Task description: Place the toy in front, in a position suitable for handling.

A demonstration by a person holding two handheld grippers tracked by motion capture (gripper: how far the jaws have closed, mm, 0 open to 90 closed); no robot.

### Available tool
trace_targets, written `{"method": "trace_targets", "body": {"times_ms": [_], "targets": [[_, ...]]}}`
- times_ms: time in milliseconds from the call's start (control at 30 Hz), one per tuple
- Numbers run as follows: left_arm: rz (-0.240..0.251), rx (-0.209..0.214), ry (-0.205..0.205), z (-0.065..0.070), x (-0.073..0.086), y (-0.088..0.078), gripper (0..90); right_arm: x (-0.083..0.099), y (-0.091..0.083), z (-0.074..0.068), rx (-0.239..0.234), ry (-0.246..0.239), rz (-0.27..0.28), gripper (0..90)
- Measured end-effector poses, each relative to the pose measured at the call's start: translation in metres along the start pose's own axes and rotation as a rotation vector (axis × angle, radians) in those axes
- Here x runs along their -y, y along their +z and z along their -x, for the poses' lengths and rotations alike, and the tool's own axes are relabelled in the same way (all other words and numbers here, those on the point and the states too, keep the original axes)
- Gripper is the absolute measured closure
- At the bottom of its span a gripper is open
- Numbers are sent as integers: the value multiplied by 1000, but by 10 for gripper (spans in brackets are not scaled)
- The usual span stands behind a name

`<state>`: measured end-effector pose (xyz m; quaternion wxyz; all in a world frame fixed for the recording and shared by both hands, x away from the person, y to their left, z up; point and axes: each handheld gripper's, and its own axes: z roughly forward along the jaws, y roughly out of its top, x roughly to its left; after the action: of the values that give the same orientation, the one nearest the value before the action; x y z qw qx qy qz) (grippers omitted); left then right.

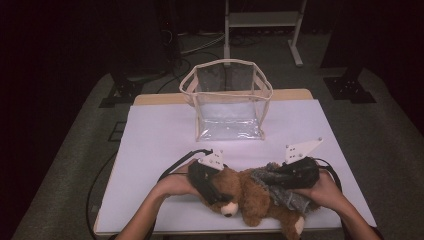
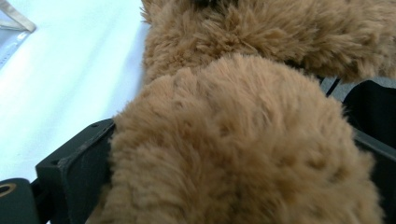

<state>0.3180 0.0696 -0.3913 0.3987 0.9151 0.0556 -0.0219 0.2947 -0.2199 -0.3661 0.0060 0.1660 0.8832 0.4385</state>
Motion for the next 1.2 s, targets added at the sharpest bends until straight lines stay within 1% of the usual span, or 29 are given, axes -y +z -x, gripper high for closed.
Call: {"method": "trace_targets", "body": {"times_ms": [67, 133, 167, 200, 267, 300, 333, 367, 433, 467, 533, 600, 700, 767, 800, 833, 867, 900, 933, 967, 1000, 1067, 1100, 1167, 1200], "targets": [[-9, 6, 2, -1, -1, 1, 18, 0, 0, 0, -2, 2, 0, 777], [-17, 16, -5, -1, -3, 3, 21, 0, 0, 1, -2, 4, 2, 776], [-26, 23, 1, -2, -4, 3, 45, 0, 0, 1, -4, 4, 2, 776], [-27, 20, 13, -1, -4, 1, 118, 0, 1, 2, -5, 4, 4, 776], [-24, -20, 54, 2, -6, -4, 301, 0, 0, 4, -1, 9, 7, 775], [-22, -37, 72, 3, -7, -7, 367, 1, -1, 5, 2, 15, 11, 775], [-16, -53, 84, 3, -7, -9, 411, 1, -2, 7, -1, 21, 18, 775], [-8, -63, 82, 3, -8, -11, 435, 0, -3, 10, -3, 26, 28, 775], [12, -90, 82, -1, -11, -15, 452, -2, -6, 15, 2, 33, 35, 775], [18, -101, 89, -3, -13, -16, 460, -5, -7, 18, 10, 38, 37, 775], [9, -137, 117, -6, -19, -19, 476, -9, -8, 24, 18, 44, 46, 776], [7, -167, 136, -9, -25, -23, 477, -15, -8, 30, 21, 44, 38, 776], [0, -227, 171, -19, -33, -33, 477, -24, -7, 41, 22, 49, 44, 777], [1, -264, 179, -26, -34, -39, 475, -32, -6, 47, 19, 55, 48, 777], [2, -266, 177, -30, -33, -42, 471, -35, -4, 50, 20, 52, 46, 777], [2, -263, 172, -33, -31, -43, 463, -38, -1, 52, 22, 47, 38, 777], [5, -249, 160, -35, -27, -43, 454, -40, 1, 53, 20, 49, 35, 777], [2, -236, 155, -36, -22, -42, 439, -41, 7, 55, 11, 49, 26, 777], [6, -230, 142, -36, -17, -41, 413, -41, 12, 55, 1, 49, 15, 778], [11, -214, 125, -35, -11, -40, 394, -41, 17, 55, -8, 47, 9, 778], [4, -204, 122, -35, -7, -40, 362, -39, 23, 53, -22, 42, 5, 778], [15, -192, 107, -32, 1, -40, 313, -37, 28, 47, -40, 38, 5, 780], [11, -173, 92, -30, 4, -41, 287, -37, 30, 43, -40, 26, 3, 780], [11, -172, 112, -26, 6, -44, 262, -36, 33, 34, -42, 8, 1, 781], [14, -164, 116, -23, 6, -46, 251, -36, 33, 29, -40, -4, -3, 781]]}}
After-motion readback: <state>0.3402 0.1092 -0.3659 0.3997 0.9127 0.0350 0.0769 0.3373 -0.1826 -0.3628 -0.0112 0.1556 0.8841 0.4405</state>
